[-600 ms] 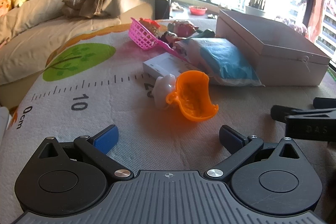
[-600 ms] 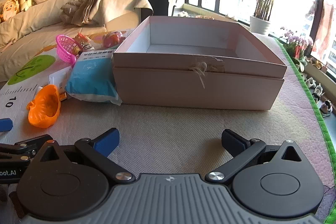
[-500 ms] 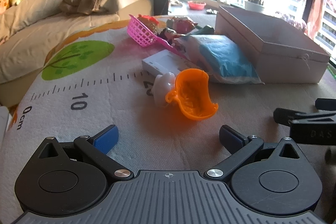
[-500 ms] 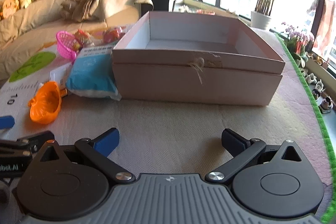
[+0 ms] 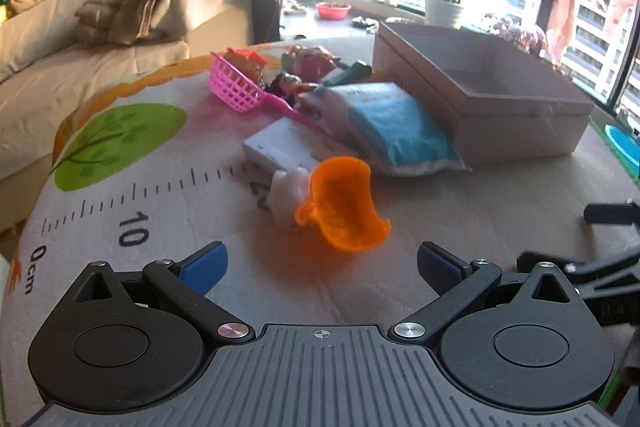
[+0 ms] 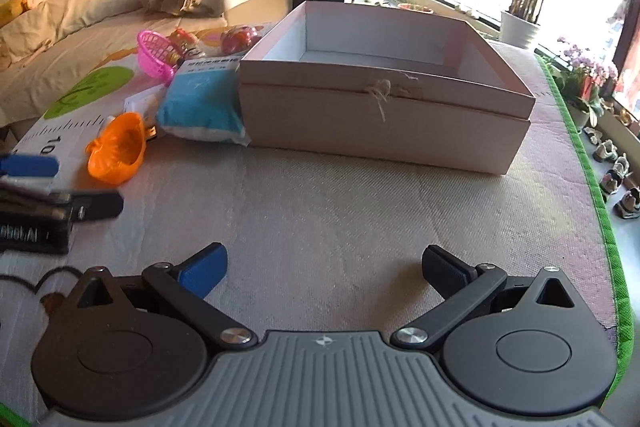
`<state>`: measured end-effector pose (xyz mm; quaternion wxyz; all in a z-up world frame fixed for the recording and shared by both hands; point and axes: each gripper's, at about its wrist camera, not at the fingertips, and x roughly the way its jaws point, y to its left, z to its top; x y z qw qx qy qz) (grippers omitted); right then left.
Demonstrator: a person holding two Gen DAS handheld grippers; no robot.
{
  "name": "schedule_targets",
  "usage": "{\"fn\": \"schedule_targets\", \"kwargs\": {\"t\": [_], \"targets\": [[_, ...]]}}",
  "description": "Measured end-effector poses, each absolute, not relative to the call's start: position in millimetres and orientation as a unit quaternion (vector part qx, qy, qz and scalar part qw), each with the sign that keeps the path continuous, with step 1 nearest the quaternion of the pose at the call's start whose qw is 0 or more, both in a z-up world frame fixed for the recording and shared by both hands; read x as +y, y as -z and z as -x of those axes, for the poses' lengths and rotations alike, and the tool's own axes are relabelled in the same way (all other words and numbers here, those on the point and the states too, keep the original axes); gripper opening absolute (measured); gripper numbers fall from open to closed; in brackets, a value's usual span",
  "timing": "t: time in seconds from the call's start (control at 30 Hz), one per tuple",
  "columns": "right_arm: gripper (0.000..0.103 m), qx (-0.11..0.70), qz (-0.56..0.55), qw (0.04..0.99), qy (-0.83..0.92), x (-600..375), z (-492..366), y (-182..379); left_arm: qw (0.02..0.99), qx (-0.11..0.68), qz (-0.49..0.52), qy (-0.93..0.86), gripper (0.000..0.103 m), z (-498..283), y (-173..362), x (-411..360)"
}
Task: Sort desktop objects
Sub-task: 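Move the right tool toward the blue wet-wipes pack beside the box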
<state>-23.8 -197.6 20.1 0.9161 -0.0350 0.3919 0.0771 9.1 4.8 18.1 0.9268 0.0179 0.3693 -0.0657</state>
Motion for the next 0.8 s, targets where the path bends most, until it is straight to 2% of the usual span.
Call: {"fn": "schedule_targets", "kwargs": {"t": [0.3, 0.33, 0.37, 0.43, 0.53, 0.67, 0.8], "targets": [[0.103, 0.379, 0.033, 0.921, -0.081, -197, 30, -16, 0.931, 0.352, -0.04, 0.09, 0.102, -24, -19, -3], [0.103, 0.376, 0.032, 0.923, -0.081, -197, 32, -15, 0.932, 0.349, -0.042, 0.09, 0.096, -26, -19, -5], [0.103, 0.374, 0.033, 0.923, -0.081, -197, 32, -15, 0.932, 0.348, -0.045, 0.089, 0.086, -28, -19, -6], [0.103, 0.379, 0.035, 0.921, -0.086, -198, 31, -16, 0.931, 0.352, -0.044, 0.086, 0.08, -32, -19, -5], [0.103, 0.379, 0.03, 0.917, -0.119, -202, 28, -21, 0.932, 0.35, -0.042, 0.08, 0.08, -30, -19, 2], [0.103, 0.32, 0.034, 0.942, -0.092, -211, 23, -38, 0.933, 0.352, -0.039, 0.059, 0.08, -31, -19, 16], [0.103, 0.242, 0.019, 0.97, 0.02, -232, 7, -62, 0.933, 0.354, -0.034, 0.052, 0.081, -32, -21, 24]]}}
